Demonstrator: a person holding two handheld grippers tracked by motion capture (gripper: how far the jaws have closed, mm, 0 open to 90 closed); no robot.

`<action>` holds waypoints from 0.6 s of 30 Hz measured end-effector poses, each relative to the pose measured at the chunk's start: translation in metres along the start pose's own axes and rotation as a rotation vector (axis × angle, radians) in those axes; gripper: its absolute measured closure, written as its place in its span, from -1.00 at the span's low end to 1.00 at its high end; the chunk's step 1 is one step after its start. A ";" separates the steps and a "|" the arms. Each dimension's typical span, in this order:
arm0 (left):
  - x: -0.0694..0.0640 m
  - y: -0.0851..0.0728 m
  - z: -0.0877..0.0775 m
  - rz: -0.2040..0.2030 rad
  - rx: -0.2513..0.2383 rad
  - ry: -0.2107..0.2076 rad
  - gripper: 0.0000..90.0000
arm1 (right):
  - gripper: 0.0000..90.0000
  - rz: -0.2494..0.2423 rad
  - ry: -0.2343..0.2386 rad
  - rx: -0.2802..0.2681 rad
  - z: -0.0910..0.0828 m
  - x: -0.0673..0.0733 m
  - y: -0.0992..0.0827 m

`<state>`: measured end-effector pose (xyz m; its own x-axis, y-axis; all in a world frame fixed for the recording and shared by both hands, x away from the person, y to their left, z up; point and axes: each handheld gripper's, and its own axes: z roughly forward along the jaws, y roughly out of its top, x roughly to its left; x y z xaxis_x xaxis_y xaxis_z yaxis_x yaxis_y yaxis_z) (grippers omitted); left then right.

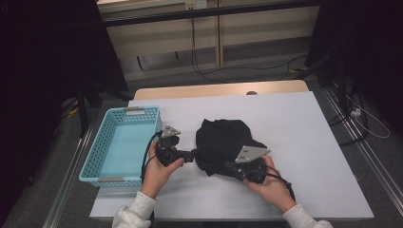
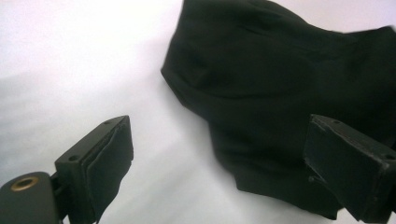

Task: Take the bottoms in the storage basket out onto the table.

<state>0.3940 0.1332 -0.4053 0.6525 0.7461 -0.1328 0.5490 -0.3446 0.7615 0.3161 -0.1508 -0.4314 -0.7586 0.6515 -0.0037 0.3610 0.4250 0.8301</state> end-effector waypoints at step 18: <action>-0.007 0.002 -0.001 0.011 0.000 -0.007 -0.81 | 1.00 0.146 -0.245 -0.008 -0.048 -0.062 -0.029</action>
<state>0.3899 0.1286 -0.4023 0.6622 0.7381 -0.1294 0.5420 -0.3525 0.7629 0.3266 -0.2337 -0.4291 -0.5443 0.8387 -0.0175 0.4521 0.3108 0.8360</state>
